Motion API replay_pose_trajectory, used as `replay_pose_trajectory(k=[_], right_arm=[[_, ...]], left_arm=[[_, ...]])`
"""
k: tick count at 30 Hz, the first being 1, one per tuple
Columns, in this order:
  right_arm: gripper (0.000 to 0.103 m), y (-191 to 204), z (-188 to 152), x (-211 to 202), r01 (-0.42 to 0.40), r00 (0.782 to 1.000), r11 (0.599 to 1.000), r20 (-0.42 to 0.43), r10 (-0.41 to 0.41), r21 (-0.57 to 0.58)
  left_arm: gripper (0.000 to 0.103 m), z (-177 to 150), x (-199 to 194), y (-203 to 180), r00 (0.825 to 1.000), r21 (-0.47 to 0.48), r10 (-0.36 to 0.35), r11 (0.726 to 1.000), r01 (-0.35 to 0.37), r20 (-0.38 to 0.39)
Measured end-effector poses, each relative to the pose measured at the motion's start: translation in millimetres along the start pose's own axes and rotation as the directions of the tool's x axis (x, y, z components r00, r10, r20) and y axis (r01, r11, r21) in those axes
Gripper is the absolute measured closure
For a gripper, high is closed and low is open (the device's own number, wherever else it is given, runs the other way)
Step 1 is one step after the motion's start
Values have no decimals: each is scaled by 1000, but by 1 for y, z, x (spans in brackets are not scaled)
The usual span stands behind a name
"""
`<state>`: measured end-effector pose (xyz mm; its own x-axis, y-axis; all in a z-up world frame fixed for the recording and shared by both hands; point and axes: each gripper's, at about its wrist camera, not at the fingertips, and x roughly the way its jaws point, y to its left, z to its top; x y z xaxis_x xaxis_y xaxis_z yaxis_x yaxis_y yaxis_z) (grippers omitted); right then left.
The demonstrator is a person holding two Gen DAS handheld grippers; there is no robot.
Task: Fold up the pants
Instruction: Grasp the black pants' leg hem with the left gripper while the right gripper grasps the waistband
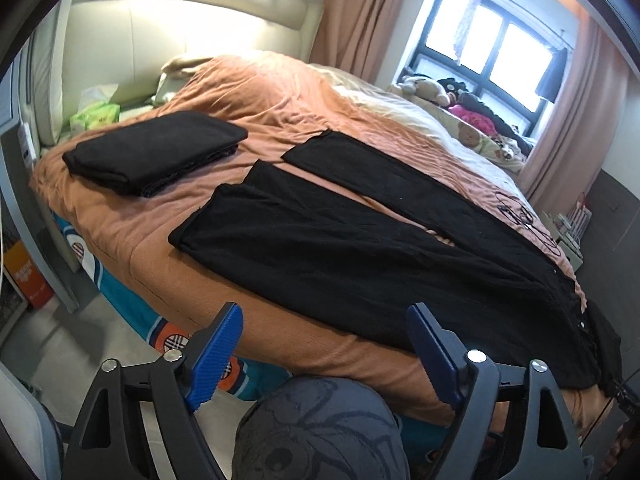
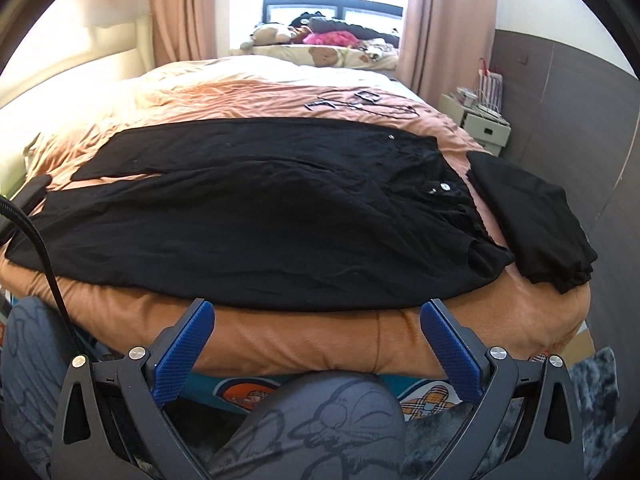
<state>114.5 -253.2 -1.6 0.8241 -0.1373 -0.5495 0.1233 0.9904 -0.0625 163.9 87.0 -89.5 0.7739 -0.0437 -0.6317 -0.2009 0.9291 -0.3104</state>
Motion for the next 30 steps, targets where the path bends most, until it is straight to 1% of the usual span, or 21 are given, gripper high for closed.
replay_pose_trajectory(k=[2,3,5,11,16,22,24,26,28,30], right_arm=[[0,-3,2,5,7,1000,1000,-10,-6,20],[0,-6,4,10,10,1000,999,-17,-10,31],[0,-10,5,15,17,999,999,-28,-16,49],[0,-18,5,26,62,996,995,-67,-57,80],[0,-24,7,37,83,993,990,-95,-73,110],[0,-37,7,44,111,987,982,-135,-91,152],[0,-44,7,45,119,985,978,-141,-95,173],[0,-54,6,48,134,983,970,-154,-104,201],[0,-67,6,54,120,985,964,-148,-86,238],[5,-79,4,57,115,986,956,-146,-78,271]], left_arm=[[31,4,11,9,1000,-33,-6,999,6,-23],[32,7,16,13,1000,-50,-11,999,10,-29],[33,10,25,23,999,-82,-13,997,9,-42],[35,16,53,39,996,-128,29,991,-40,-82],[37,18,84,56,990,-163,62,983,-82,-125],[44,21,113,79,982,-233,65,967,-106,-175],[48,22,118,84,982,-251,68,962,-112,-177],[48,25,121,87,983,-258,75,959,-117,-168],[49,29,123,89,983,-257,85,958,-126,-164],[50,31,126,90,982,-257,93,957,-133,-162]])
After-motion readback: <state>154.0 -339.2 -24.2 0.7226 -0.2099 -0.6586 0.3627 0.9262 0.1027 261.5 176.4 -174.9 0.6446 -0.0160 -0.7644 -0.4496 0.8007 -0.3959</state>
